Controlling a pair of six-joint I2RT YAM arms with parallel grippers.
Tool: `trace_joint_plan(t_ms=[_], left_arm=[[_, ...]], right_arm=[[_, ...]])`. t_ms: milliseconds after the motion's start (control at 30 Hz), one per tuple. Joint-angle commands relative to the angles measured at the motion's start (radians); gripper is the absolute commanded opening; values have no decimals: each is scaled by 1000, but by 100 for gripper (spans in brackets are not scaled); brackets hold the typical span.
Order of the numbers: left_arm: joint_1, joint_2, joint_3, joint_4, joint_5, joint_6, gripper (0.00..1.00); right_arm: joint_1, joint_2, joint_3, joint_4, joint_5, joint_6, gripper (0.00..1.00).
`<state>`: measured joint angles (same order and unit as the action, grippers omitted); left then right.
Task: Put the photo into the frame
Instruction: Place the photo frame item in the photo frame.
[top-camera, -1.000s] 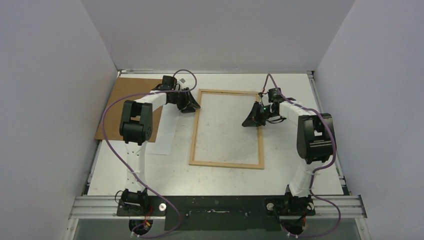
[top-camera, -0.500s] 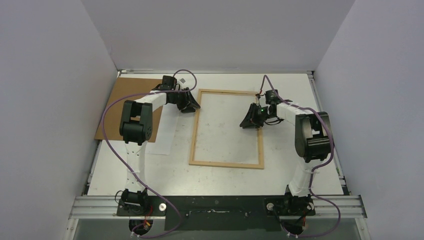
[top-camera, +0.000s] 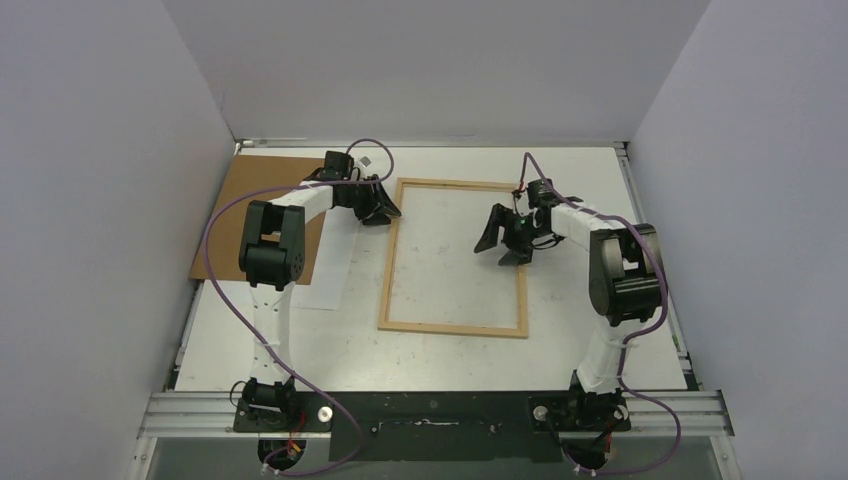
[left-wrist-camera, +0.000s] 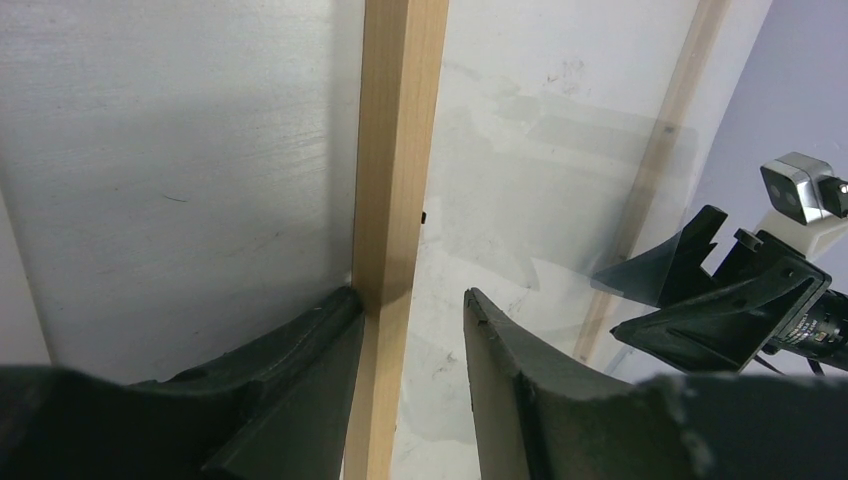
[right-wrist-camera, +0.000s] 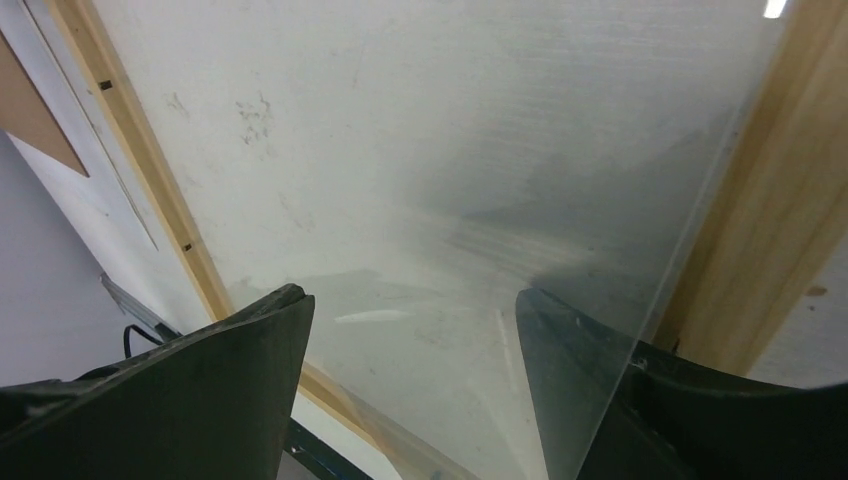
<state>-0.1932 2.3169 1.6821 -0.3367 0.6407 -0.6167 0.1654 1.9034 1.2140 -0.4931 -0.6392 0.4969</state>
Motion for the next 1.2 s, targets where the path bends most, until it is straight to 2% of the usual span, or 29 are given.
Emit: trace_joint_plan(t_ms=[0, 433, 800, 967, 1167], left_arm=[[-2, 57, -57, -87, -150, 61, 43], [20, 49, -61, -92, -146, 66, 43], [23, 33, -62, -94, -130, 69, 45], [22, 6, -80, -96, -130, 77, 49], [23, -48, -119, -111, -144, 90, 59]], right_arm=[[2, -91, 59, -62, 85, -14, 77], [-73, -168, 84, -197, 217, -39, 80], [-55, -198, 33, -197, 406, -91, 80], [-38, -194, -6, -185, 437, -92, 80], [-22, -189, -31, -170, 429, -75, 81]])
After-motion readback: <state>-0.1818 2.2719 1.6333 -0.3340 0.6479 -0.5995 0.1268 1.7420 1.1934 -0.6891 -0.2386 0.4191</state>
